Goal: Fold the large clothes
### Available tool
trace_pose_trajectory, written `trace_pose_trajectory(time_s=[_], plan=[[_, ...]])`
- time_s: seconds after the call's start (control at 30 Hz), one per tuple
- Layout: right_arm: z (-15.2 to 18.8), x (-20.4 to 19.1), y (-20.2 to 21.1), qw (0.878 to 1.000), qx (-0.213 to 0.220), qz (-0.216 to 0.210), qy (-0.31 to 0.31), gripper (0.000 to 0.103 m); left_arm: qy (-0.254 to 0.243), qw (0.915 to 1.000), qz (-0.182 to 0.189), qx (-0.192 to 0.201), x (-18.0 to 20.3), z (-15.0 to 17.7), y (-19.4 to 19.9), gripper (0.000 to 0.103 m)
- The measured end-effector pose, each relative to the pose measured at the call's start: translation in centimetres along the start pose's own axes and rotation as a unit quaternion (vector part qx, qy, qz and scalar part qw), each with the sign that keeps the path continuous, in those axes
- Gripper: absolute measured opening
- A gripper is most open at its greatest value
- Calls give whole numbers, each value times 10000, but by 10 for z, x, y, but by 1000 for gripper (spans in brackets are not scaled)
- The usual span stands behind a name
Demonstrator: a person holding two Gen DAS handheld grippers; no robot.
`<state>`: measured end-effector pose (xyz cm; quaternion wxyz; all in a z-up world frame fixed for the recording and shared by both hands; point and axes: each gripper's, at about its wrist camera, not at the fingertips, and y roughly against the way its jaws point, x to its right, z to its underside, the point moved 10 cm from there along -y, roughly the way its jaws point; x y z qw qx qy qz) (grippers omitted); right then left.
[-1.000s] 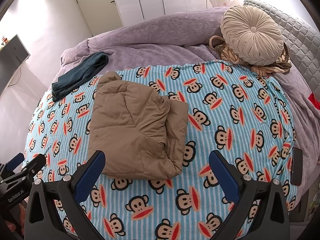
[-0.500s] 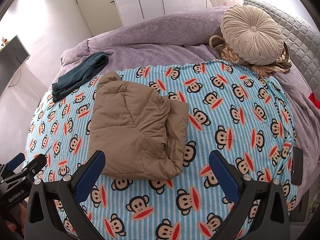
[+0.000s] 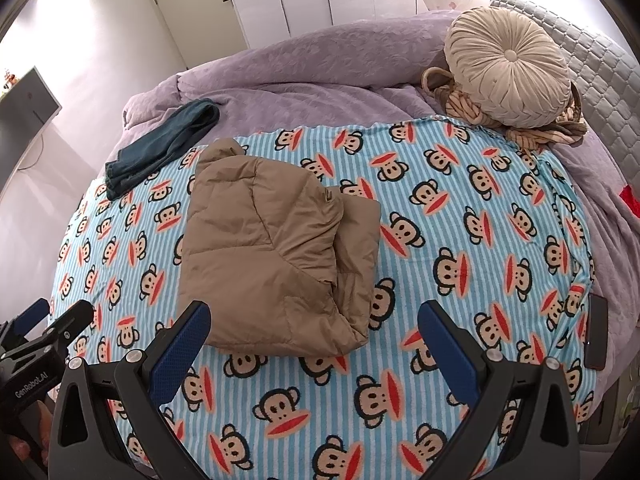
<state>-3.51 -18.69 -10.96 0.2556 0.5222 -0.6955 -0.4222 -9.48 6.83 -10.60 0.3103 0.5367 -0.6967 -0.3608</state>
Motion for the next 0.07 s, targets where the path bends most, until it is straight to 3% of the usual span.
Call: trace_pose_trajectory(time_s=[0.07], plan=[[2,-1,0,10000,-5,0,-1,103,-31,10000,15,-8,1,-1,-1,103]])
